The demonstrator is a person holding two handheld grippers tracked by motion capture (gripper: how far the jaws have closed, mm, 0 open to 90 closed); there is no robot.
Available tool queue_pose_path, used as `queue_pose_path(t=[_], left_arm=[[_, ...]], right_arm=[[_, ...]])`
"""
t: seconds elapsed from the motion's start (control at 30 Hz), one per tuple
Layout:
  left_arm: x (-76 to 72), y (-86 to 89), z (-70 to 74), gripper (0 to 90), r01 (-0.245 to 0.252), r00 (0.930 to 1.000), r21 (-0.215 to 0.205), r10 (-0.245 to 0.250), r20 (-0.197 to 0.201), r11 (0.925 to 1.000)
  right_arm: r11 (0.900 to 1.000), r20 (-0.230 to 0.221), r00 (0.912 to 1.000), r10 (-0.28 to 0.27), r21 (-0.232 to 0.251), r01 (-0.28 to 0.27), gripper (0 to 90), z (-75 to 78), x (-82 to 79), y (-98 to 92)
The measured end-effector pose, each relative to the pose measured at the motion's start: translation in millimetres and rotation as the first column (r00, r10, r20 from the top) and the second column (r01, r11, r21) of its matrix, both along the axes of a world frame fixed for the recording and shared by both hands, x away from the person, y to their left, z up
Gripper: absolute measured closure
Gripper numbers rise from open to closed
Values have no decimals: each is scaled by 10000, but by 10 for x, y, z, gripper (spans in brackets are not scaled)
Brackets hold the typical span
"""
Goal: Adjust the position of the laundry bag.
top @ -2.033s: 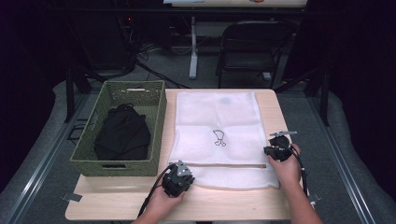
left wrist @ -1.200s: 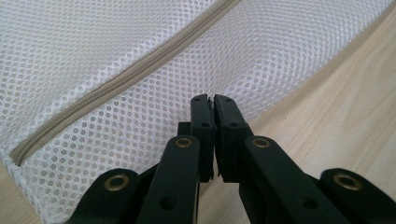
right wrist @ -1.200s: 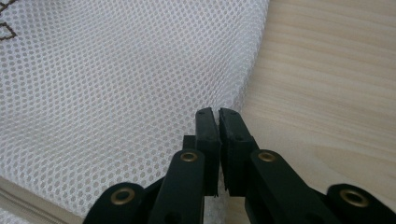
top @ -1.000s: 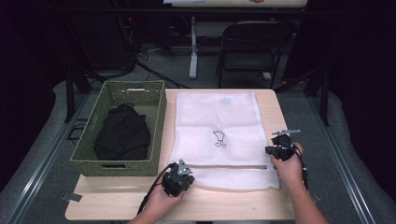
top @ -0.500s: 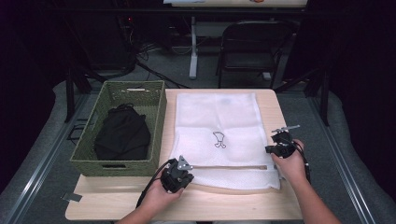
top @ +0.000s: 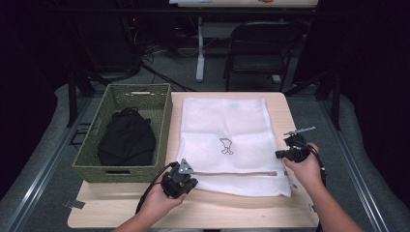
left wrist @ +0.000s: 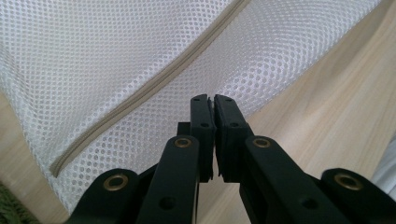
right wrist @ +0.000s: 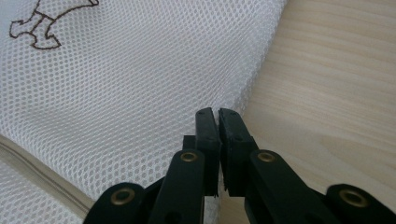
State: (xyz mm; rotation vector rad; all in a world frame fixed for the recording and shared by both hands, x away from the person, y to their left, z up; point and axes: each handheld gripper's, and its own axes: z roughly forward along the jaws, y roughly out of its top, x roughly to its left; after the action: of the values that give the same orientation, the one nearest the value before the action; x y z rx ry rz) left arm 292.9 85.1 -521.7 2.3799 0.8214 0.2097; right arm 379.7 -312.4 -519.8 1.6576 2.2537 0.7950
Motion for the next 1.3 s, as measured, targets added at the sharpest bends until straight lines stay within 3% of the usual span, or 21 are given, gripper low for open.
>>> queue_pose_path(t=[0.17,0.57,0.93,1.3], left_arm=[[-70,27,50,874,30,9996,-53,-28,263,10000],[-263,80,117,874,176,9987,-124,-170,478,9998],[-421,130,90,874,222,9987,-140,-215,463,9997],[-538,191,35,874,84,9995,-427,-70,313,9991]], right_arm=[[9999,71,9999,141,78,-141,873,56,-52,-6],[9982,258,9979,602,24,-603,873,118,-216,22],[9950,349,9944,997,72,-1000,873,108,-372,34],[9920,320,9915,1261,34,-1263,872,102,-479,52]])
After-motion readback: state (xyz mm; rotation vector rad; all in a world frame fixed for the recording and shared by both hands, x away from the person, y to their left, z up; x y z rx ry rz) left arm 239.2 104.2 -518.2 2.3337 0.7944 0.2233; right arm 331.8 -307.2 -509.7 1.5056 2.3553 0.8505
